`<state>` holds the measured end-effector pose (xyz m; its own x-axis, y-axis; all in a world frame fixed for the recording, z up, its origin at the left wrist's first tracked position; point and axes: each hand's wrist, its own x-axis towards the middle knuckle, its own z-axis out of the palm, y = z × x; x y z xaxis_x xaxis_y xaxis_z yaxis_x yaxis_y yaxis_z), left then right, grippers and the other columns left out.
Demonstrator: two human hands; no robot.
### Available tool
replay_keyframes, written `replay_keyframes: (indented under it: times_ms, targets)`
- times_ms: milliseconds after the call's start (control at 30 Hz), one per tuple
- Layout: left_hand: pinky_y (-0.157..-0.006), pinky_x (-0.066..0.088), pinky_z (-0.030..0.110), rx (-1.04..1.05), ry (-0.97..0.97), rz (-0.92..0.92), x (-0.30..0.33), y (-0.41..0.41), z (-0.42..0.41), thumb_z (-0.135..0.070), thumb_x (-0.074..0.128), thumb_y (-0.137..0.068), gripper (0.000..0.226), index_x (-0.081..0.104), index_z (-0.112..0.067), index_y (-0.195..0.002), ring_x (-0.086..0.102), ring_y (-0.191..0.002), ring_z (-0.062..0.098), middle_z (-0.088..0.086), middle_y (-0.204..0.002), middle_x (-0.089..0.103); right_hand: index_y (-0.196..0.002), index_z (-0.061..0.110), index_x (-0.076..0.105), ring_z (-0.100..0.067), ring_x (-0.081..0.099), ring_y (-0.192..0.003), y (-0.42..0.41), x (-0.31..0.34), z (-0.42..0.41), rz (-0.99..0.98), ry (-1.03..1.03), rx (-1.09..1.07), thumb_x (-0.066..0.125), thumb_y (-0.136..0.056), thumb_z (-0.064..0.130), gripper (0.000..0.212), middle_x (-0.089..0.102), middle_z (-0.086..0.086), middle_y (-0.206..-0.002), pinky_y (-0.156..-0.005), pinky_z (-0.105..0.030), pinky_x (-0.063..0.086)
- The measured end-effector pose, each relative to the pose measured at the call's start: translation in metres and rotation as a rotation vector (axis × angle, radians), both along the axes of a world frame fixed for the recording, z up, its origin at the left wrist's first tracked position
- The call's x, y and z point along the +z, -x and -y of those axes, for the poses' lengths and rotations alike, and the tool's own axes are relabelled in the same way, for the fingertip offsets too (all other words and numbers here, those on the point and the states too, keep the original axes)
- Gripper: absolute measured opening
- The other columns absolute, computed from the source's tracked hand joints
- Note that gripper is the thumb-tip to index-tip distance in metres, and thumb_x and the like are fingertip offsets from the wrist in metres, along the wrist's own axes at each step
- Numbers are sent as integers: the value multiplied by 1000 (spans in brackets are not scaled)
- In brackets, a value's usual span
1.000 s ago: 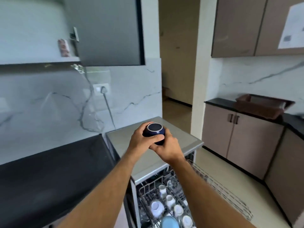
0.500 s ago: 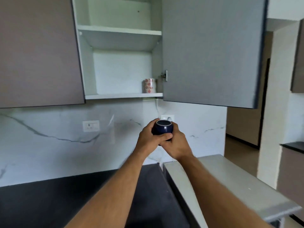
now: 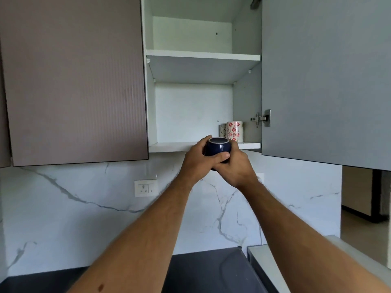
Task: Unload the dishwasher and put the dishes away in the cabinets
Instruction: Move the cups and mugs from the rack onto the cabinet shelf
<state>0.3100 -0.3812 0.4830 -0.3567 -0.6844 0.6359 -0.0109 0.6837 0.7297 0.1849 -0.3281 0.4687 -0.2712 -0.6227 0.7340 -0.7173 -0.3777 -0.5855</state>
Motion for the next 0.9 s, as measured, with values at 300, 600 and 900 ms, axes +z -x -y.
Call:
replay_keyframes:
  times_ms: [300, 600, 900]
  targets:
    - [-89, 36, 19, 296, 98, -22, 36, -15, 71, -53, 59, -91, 53, 53, -25, -136, 55, -116, 8, -4, -128, 64, -122, 25, 46, -25, 62, -94, 26, 41, 68, 116, 106, -163, 68, -59, 72, 82, 61, -4, -109, -85, -42, 56]
    - [-81, 40, 20, 446, 88, 118, 71, 23, 147, -30, 58, -94, 38, 55, -21, -131, 59, -107, 17, 1, -125, 63, -127, 15, 47, -21, 58, -95, 64, 101, 145, 125, 65, -138, 75, -72, 56, 75, 60, 1, -109, -80, -30, 49]
    - [-102, 38, 28, 631, 193, 484, 113, 43, 225, -21, 52, -95, 37, 56, -14, -131, 47, -129, 25, 4, -142, 50, -128, 18, 46, -21, 55, -95, 94, 143, 227, -6, -95, -165, 84, -65, 54, 82, 58, 1, -113, -75, -30, 45]
